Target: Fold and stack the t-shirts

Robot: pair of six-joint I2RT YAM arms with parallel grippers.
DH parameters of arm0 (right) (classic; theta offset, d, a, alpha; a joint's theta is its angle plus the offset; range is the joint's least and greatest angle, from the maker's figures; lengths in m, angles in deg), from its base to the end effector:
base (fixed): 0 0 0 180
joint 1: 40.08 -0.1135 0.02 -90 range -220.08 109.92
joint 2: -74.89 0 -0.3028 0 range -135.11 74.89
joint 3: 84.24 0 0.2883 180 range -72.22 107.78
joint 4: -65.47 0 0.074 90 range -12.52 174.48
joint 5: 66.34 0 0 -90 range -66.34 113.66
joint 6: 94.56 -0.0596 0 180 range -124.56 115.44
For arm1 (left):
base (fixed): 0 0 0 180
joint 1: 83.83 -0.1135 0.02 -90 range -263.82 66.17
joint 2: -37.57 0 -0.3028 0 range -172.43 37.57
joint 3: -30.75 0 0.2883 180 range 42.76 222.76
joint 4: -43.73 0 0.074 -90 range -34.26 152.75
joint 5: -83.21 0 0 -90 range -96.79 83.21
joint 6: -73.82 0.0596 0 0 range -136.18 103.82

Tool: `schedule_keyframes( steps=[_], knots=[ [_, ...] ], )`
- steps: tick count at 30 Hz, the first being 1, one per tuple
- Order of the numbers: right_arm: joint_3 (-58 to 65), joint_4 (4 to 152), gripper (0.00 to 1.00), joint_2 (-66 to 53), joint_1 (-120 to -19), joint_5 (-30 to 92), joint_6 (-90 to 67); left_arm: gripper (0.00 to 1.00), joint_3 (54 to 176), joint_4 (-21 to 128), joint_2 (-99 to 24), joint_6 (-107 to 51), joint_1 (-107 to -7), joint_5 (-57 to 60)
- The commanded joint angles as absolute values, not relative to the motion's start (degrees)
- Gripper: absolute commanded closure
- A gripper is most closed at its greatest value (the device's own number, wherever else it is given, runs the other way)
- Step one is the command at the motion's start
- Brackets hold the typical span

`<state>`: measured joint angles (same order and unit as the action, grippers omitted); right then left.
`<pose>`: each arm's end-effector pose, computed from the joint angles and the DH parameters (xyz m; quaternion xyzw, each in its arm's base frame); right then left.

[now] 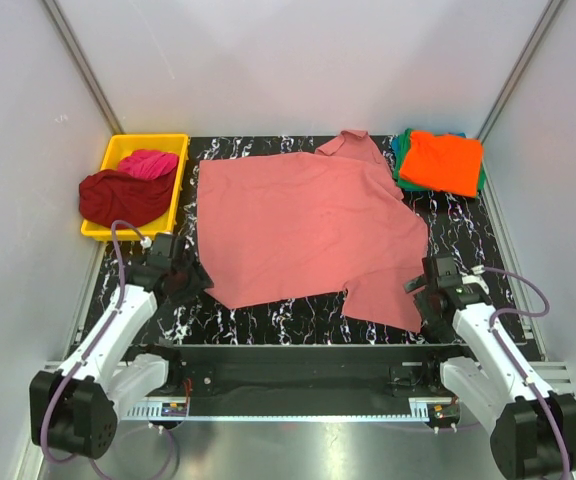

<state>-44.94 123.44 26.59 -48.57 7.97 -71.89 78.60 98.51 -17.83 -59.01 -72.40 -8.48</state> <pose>0.1554 0.0069 0.1736 0.5006 0.8321 0.0160 0.2382 0.1923 -0.0371 0.2066 -0.2661 0.9337 -0.0963 0.2193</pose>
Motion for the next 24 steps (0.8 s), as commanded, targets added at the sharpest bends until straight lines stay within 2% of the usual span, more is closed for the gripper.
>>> schedule_keyframes(
  steps=[1, 15, 19, 20, 23, 24],
  knots=[
    [-44.71, 124.24, 0.08, 27.6, -48.43, 10.38, -74.87, 0.4, 77.92, 94.6, -15.08, -60.92, -72.13, -5.65],
    [-39.88, 125.3, 0.21, 11.79, -48.43, 22.25, -68.19, 0.4, 76.51, 94.59, -6.82, -62.68, -72.05, -3.01],
    [-38.74, 125.65, 0.36, 10.2, -48.43, 20.32, -68.28, 0.4, 75.46, 94.68, -5.06, -62.5, -72.13, -2.75],
    [-38.74, 125.73, 0.44, 10.02, -48.43, 20.32, -67.76, 0.4, 74.94, 94.68, -4.53, -62.67, -72.14, -2.66],
    [-38.74, 125.65, 0.55, 10.02, -48.34, 20.23, -67.31, 0.41, 73.79, 94.33, -3.74, -64.08, -72.05, -3.45],
    [-38.82, 125.65, 0.61, 10.72, -48.43, 20.05, -67.49, 0.41, 73.35, 94.15, -3.39, -64.34, -72.05, -4.14]
  ],
)
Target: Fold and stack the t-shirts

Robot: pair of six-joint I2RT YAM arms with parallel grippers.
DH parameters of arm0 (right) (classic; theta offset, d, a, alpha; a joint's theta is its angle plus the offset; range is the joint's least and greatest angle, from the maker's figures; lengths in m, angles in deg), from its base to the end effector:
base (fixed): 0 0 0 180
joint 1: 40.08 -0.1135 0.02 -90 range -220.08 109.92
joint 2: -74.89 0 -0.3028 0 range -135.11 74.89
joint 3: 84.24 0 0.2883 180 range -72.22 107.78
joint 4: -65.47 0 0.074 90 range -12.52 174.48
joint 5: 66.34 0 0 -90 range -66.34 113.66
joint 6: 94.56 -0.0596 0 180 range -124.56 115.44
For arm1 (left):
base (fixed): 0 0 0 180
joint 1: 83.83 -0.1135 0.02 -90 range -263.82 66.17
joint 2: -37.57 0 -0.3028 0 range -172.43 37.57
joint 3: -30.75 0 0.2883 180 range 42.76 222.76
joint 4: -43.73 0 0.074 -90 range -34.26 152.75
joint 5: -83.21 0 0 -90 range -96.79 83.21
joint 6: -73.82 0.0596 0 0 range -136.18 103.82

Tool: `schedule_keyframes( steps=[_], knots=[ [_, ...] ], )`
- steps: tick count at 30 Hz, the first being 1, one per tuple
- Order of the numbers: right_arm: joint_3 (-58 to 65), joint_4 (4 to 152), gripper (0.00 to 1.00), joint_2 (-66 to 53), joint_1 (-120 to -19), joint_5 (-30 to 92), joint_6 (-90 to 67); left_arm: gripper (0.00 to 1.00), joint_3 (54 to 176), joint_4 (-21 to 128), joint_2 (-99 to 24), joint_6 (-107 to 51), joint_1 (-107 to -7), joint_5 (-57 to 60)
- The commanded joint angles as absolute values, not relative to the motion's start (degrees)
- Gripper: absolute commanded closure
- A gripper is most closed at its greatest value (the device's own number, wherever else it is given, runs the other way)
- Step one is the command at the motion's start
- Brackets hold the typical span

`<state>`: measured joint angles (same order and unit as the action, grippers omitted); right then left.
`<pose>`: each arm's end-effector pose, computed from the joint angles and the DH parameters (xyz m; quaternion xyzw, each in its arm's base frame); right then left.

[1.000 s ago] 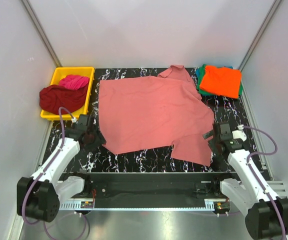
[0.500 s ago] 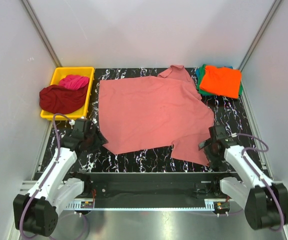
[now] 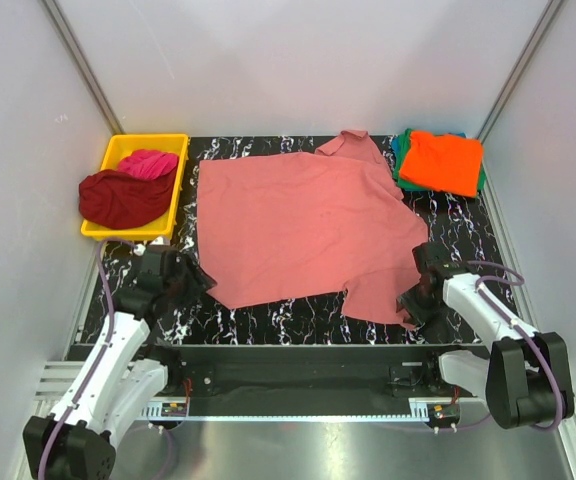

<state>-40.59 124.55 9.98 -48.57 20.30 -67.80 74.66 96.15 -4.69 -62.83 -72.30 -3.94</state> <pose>0.1812 0.0235 0.1516 0.4602 0.8833 0.0256 0.0853 0.1645 -0.0366 0.2220 -0.2761 0.9003 -0.1836 0.2819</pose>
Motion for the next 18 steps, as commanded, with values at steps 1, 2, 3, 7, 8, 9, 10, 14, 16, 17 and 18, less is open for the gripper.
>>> schedule_keyframes(
  steps=[1, 2, 3, 7, 8, 9, 10, 14, 16, 17, 18],
  knots=[
    [-39.0, 125.56, 0.68, 11.16, -48.43, 19.79, -67.58, 0.41, 72.65, 93.81, -3.21, -64.87, -72.05, -4.5],
    [-39.18, 125.47, 0.74, 11.51, -48.34, 19.7, -67.58, 0.41, 72.38, 93.54, -3.12, -65.22, -72.13, -4.85],
    [-39.35, 125.3, 0.87, 12.13, -48.52, 19.61, -67.66, 0.41, 72.03, 92.93, -3.12, -65.4, -72.05, -5.12],
    [-39.53, 125.03, 1.0, 13.53, -48.43, 20.75, -65.48, 0.43, 70.37, 91.96, -4.08, -66.28, -72.05, -6.0],
    [-39.62, 125.03, 1.0, 13.8, -48.43, 21.1, -64.77, 0.43, 70.27, 91.87, -4.26, -66.28, -72.05, -6.26],
    [-39.53, 125.12, 1.0, 14.85, -48.43, 21.28, -64.24, 0.43, 70.27, 91.96, -4.53, -66.28, -72.13, -6.61],
    [-39.44, 125.12, 1.0, 15.55, -48.43, 21.28, -63.89, 0.44, 70.27, 91.78, -5.05, -66.28, -72.05, -6.7],
    [-39.62, 125.3, 1.0, 20.38, -48.43, 20.75, -64.24, 0.45, 69.92, 91.69, -6.46, -66.63, -72.05, -8.0],
    [-39.62, 125.38, 1.0, 21.62, -48.43, 21.02, -64.41, 0.45, 69.48, 91.25, -7.16, -66.89, -71.96, -8.63],
    [-39.7, 125.3, 1.0, 22.49, -48.43, 21.19, -64.41, 0.45, 69.31, 90.3, -8.04, -66.98, -71.96, -9.42],
    [-39.62, 125.21, 1.0, 22.94, -48.43, 21.54, -64.15, 0.45, 69.04, 89.5, -8.57, -66.89, -71.96, -9.77]
  ],
)
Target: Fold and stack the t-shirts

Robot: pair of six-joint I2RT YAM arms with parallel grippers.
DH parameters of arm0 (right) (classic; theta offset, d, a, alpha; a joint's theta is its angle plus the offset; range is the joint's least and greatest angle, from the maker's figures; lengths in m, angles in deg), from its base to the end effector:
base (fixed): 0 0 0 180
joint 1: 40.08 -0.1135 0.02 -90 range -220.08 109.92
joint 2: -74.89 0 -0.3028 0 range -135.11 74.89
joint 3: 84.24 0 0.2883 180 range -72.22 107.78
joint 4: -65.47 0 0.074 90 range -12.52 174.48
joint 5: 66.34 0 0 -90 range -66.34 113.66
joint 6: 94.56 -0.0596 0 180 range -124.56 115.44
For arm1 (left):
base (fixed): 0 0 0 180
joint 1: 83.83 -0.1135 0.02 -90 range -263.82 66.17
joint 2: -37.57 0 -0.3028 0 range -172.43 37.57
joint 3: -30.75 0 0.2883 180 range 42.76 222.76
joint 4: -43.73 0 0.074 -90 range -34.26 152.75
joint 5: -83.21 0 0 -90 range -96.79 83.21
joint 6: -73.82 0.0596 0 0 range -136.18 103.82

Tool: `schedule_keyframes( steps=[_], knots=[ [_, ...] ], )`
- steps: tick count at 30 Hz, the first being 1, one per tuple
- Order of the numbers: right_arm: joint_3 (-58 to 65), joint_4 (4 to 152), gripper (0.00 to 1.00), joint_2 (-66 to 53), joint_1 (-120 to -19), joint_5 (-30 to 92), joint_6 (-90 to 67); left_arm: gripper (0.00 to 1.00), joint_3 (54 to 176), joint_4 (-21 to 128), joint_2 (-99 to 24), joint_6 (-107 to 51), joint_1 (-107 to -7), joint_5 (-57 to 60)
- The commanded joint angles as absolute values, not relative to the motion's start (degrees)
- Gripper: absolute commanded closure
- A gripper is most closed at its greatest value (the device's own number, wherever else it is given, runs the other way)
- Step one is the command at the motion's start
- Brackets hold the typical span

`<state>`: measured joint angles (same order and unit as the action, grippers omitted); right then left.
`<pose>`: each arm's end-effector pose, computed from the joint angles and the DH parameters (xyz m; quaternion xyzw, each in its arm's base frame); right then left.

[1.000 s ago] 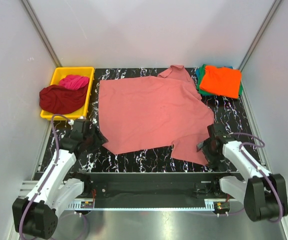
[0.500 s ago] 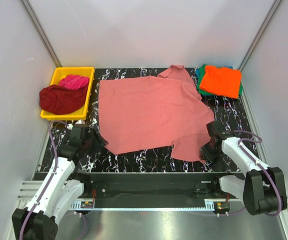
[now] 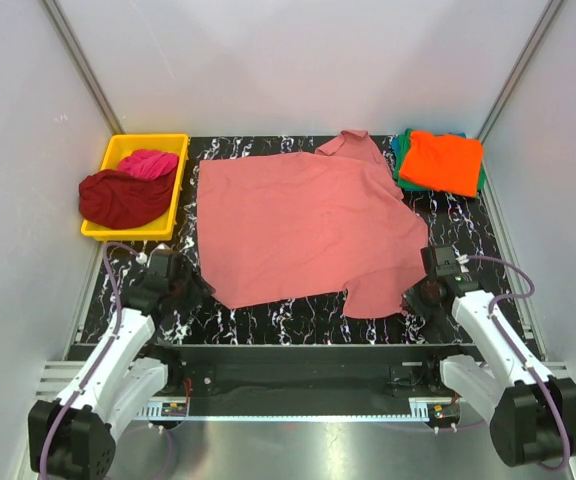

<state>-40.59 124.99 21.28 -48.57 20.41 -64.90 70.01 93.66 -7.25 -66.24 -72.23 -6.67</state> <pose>0.1697 0.0219 0.1824 0.4346 0.8824 0.0776 0.1627 0.1644 -0.0339 0.1889 -0.3142 0.9018 -0.1529 0.2542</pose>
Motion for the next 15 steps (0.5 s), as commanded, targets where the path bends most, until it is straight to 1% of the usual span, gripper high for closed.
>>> schedule_keyframes(
  steps=[1, 5, 8, 15],
  knots=[
    [-39.53, 125.21, 1.0, 23.29, -48.43, 21.63, -63.89, 0.45, 68.35, 88.54, -9.27, -66.89, -72.05, -9.86],
    [-39.53, 124.86, 1.0, 24.7, -48.43, 21.55, -62.92, 0.48, 66.76, 82.48, -12.87, -66.89, -71.96, -8.55],
    [-39.44, 124.33, 1.0, 25.05, -48.43, 21.2, -62.04, 0.53, 66.23, 78.96, -16.65, -66.98, -71.87, -8.11],
    [-39.88, 122.84, 1.0, 24.61, -48.43, 21.11, -60.37, 0.55, 65.79, 74.12, -21.66, -68.47, -70.29, -8.19]
  ],
)
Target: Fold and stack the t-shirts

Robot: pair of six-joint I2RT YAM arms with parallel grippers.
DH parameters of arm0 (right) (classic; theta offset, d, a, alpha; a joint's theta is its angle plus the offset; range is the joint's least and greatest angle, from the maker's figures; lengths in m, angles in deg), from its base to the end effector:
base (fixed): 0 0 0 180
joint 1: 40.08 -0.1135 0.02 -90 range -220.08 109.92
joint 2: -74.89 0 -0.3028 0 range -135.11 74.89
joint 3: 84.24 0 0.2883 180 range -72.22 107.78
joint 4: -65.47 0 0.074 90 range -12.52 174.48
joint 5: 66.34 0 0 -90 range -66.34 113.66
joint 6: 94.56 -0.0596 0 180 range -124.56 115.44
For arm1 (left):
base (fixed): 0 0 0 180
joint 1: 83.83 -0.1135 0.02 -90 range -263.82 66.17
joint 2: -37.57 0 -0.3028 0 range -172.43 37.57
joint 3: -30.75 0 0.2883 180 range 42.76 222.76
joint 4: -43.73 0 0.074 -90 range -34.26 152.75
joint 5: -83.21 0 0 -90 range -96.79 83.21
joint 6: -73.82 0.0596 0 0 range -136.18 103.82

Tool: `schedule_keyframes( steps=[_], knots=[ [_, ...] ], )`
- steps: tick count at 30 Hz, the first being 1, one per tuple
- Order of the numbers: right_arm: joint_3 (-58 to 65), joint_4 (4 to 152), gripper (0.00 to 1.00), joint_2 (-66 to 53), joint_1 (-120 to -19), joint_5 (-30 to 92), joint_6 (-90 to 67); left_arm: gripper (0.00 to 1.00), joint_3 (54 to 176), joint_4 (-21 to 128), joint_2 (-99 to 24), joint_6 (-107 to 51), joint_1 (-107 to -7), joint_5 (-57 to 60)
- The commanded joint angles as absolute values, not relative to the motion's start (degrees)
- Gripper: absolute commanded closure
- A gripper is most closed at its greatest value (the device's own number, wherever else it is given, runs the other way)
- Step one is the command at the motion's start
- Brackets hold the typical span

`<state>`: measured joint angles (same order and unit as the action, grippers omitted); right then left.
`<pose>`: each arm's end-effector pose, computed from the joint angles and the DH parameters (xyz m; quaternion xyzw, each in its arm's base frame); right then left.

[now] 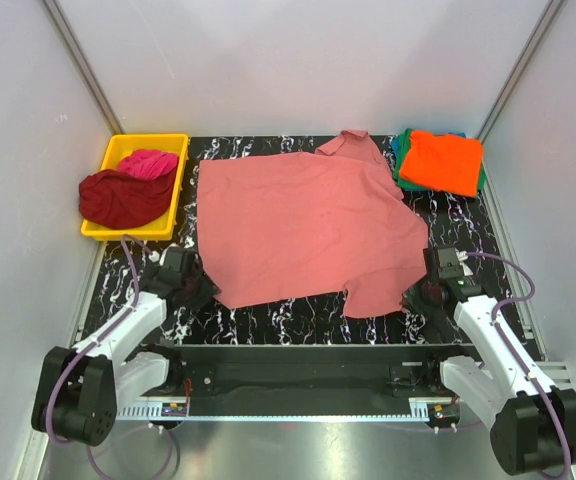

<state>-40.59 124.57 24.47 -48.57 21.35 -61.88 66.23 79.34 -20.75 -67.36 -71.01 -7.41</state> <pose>0.1665 0.0224 0.1910 0.4080 0.8885 0.0970 0.1862 0.1918 -0.0430 0.1454 -0.3175 0.9084 -0.1396 0.2333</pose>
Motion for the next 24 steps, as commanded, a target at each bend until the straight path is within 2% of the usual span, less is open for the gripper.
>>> schedule_keyframes(
  steps=[1, 7, 11, 12, 14, 15, 24],
  knots=[
    [-39.97, 122.75, 1.0, 24.53, -48.34, 21.11, -60.2, 0.56, 65.7, 73.85, -22.19, -68.65, -69.85, -8.19],
    [-40.32, 121.87, 1.0, 24.26, -48.43, 20.84, -60.11, 0.59, 65.88, 71.48, -26.06, -69.44, -68.1, -8.28],
    [-39.97, 121.78, 1.0, 24.44, -48.43, 20.67, -59.84, 0.65, 66.05, 71.83, -26.59, -70.14, -66.69, -7.75],
    [-39.88, 121.69, 1.0, 24.61, -48.43, 20.67, -59.76, 0.82, 65.88, 71.83, -26.24, -70.23, -66.43, -7.93],
    [-39.79, 122.04, 1.0, 25.48, -48.52, 20.84, -59.75, 0.96, 65.97, 72.53, -26.06, -70.06, -66.07, -7.76],
    [-39.79, 122.13, 1.0, 25.67, -48.43, 21.1, -59.75, 1.0, 66.49, 73.4, -25.54, -69.62, -66.16, -7.76],
    [-33.12, 132.41, 1.0, 31.9, -48.43, 20.49, -58.7, 1.0, 73.16, 92.47, -10.08, -68.21, -66.25, -12.06]
  ],
)
